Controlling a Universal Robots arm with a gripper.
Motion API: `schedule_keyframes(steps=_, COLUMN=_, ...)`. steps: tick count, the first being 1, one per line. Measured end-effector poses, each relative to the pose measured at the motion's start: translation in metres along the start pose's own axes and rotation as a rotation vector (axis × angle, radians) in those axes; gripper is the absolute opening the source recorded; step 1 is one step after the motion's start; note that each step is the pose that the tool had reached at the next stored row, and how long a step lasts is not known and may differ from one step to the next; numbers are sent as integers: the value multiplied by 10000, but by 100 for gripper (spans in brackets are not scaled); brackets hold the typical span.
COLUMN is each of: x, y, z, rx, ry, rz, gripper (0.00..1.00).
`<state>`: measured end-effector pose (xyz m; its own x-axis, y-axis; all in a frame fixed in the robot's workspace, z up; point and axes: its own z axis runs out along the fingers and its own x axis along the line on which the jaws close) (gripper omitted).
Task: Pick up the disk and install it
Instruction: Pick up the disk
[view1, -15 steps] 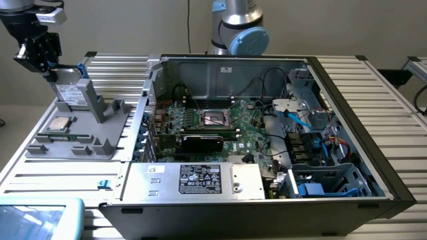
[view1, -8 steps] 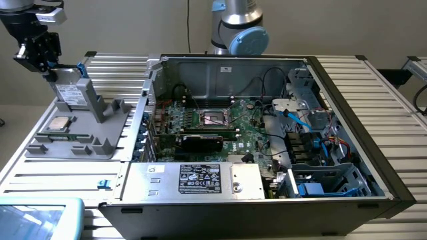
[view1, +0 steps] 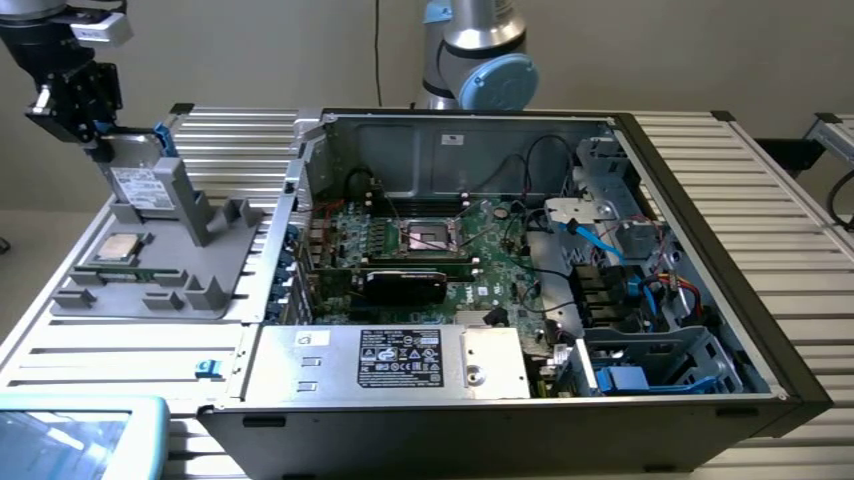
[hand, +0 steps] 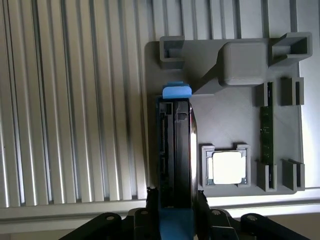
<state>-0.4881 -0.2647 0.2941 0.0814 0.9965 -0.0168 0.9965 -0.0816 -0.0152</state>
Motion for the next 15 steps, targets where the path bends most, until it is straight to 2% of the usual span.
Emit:
schedule_keyframes(steps=6, x=-1, y=7, z=-60, rx=-1, ry=0, rz=-1, gripper=37)
schedule_keyframes(steps=15, x=-2, y=19, z=-207, rx=0, ry=0, rz=-1, gripper=37)
